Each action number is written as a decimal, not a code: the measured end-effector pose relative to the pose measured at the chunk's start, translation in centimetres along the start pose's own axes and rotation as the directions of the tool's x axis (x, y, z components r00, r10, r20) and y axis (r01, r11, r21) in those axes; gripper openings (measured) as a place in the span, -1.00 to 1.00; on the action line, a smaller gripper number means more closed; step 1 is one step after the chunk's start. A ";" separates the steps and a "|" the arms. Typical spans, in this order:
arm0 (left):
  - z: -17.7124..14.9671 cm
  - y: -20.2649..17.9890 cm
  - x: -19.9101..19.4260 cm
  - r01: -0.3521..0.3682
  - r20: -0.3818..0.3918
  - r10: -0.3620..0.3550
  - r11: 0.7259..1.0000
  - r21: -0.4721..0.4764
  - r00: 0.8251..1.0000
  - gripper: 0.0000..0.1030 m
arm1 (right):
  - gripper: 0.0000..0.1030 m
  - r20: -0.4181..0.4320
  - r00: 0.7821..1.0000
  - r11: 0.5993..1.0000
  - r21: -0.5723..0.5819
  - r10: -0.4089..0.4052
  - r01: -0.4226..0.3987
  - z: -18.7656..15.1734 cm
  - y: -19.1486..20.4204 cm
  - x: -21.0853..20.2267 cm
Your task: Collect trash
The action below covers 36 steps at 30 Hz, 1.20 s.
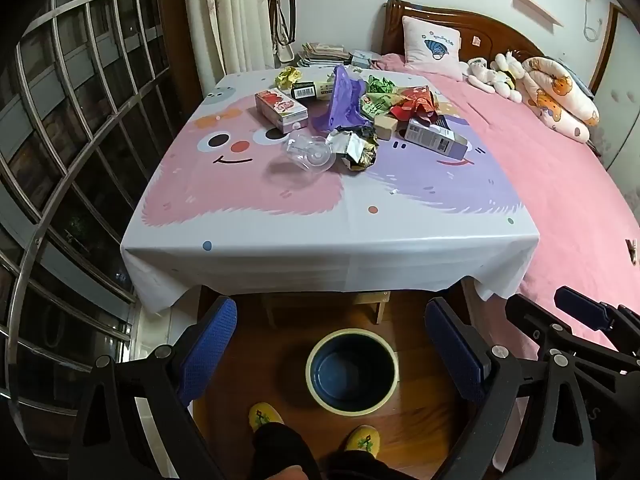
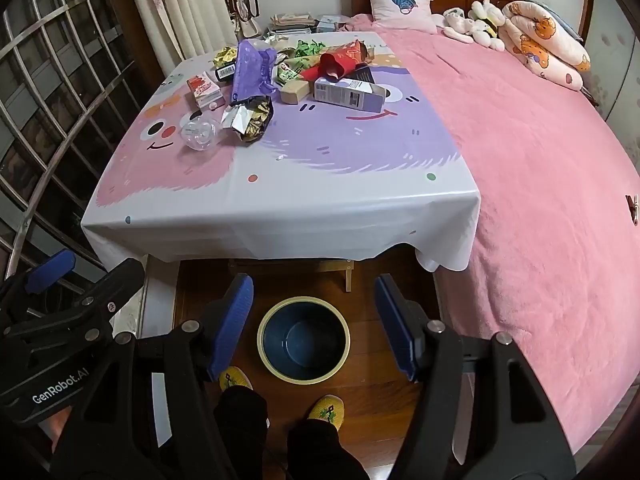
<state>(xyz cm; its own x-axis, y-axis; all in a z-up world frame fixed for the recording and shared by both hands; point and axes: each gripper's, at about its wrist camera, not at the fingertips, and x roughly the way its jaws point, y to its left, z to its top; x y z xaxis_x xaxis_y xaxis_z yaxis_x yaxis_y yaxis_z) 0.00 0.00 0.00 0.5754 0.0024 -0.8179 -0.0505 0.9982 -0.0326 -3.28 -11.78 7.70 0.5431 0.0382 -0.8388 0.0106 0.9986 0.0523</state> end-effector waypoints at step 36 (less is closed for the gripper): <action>-1.2 0.8 -0.2 -0.001 -0.041 0.000 0.999 -0.035 0.999 0.74 | 0.20 -0.004 1.000 1.000 0.002 0.008 -0.008 -0.4 0.4 0.6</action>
<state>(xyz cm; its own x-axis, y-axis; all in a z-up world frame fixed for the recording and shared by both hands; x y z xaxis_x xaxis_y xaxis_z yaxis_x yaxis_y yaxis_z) -1.13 0.77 -0.52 0.5418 0.0000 -0.8405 -0.0799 0.9955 -0.0515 -3.28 -11.38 6.94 0.5403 0.0459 -0.8402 0.0085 0.9982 0.0600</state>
